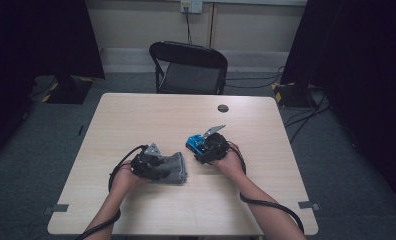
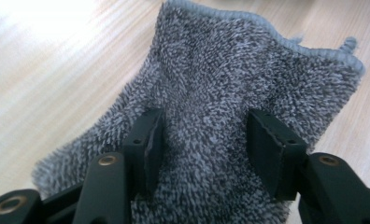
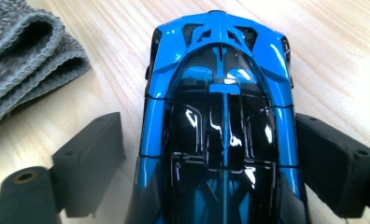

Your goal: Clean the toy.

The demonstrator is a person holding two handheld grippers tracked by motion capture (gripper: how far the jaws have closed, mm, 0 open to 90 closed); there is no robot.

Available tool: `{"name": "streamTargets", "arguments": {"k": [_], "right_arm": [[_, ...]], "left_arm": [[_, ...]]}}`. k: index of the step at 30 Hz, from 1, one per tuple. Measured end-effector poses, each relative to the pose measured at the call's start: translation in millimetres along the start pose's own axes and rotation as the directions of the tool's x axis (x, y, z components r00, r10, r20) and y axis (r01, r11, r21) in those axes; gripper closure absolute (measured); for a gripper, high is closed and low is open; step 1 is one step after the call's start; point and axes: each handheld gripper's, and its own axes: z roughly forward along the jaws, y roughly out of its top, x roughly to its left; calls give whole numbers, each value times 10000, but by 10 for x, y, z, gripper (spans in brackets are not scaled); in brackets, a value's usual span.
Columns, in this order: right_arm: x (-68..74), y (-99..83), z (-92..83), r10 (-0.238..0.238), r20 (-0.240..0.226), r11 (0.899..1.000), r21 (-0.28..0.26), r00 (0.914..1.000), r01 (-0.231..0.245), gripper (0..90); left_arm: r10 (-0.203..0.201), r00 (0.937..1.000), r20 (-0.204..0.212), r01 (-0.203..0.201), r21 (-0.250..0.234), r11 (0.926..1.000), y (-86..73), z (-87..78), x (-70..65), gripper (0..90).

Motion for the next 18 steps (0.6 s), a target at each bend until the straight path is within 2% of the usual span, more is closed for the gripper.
{"name": "streamTargets", "arguments": {"k": [2, 4, 6, 8, 11, 14, 18], "right_arm": [[8, 31, 11, -30, -19, 9997, 236, 10000, 30, 80], [24, 54, 26, -79, -20, 9988, 473, 10000, 80, 51], [28, 60, 31, 23, 55, 9989, 478, 10000, -26, 51], [34, 83, 45, 323, 269, 9980, 544, 9991, -337, 50], [37, 74, 49, 729, 558, 9967, 318, 9958, -747, 69], [28, 75, 38, 901, 693, 9955, 227, 9935, -918, 121], [11, 72, 32, 884, 680, 9959, 119, 9938, -894, 149]], "left_arm": [[-182, 9998, 81, 184, -172, 9997, -32, -4, -17, 520], [-59, 9999, -82, 58, -119, 9999, -33, -10, -36, 560], [-116, 9999, -97, 115, -110, 9999, -32, -10, -50, 592], [-192, 9998, -89, 191, -149, 9997, -38, -13, -60, 610], [-281, 9996, -52, 280, -291, 9992, -58, -13, -55, 615], [-268, 9996, -60, 266, -263, 9993, -52, -12, -56, 616], [-299, 9996, -16, 299, -286, 9991, -60, -15, -51, 615]]}}
